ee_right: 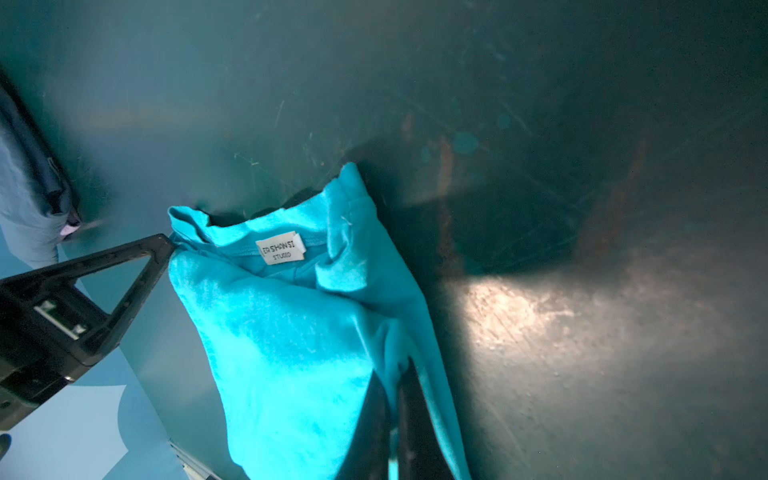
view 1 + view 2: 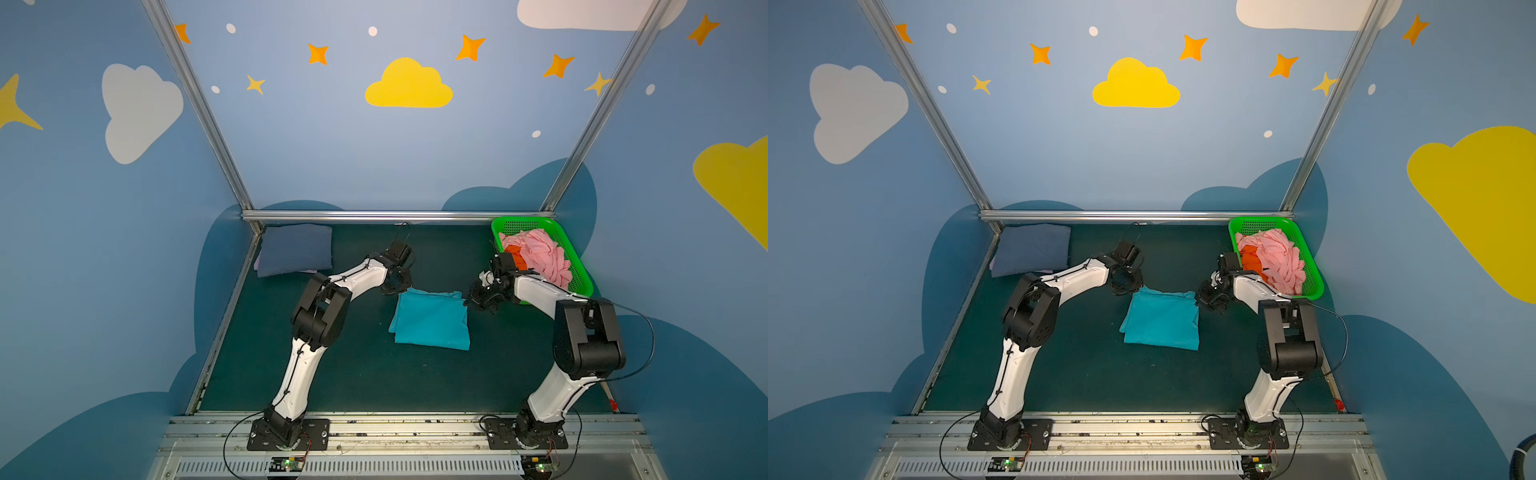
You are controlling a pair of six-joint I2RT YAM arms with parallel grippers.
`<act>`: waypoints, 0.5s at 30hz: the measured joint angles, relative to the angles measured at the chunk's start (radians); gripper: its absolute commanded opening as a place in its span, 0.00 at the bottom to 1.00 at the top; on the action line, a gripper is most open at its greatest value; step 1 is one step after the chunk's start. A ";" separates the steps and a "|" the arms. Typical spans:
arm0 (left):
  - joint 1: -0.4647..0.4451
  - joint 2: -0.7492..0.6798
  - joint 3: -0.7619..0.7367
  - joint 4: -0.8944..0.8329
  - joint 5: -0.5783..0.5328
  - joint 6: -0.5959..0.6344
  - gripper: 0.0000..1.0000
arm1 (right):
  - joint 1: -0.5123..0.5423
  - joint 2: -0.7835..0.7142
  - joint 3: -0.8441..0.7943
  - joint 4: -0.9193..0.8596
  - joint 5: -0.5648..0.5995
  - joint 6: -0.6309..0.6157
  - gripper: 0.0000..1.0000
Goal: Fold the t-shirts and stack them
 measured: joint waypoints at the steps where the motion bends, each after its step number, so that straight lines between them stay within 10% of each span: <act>1: 0.000 -0.001 -0.004 0.004 0.000 0.002 0.04 | -0.001 0.000 0.000 0.000 0.000 0.000 0.00; 9: 0.001 -0.045 -0.071 0.010 -0.012 0.001 0.04 | -0.002 -0.023 -0.005 -0.004 0.000 0.000 0.00; 15: 0.000 -0.092 -0.080 0.010 -0.031 0.002 0.54 | -0.002 -0.068 -0.006 -0.008 0.000 0.000 0.00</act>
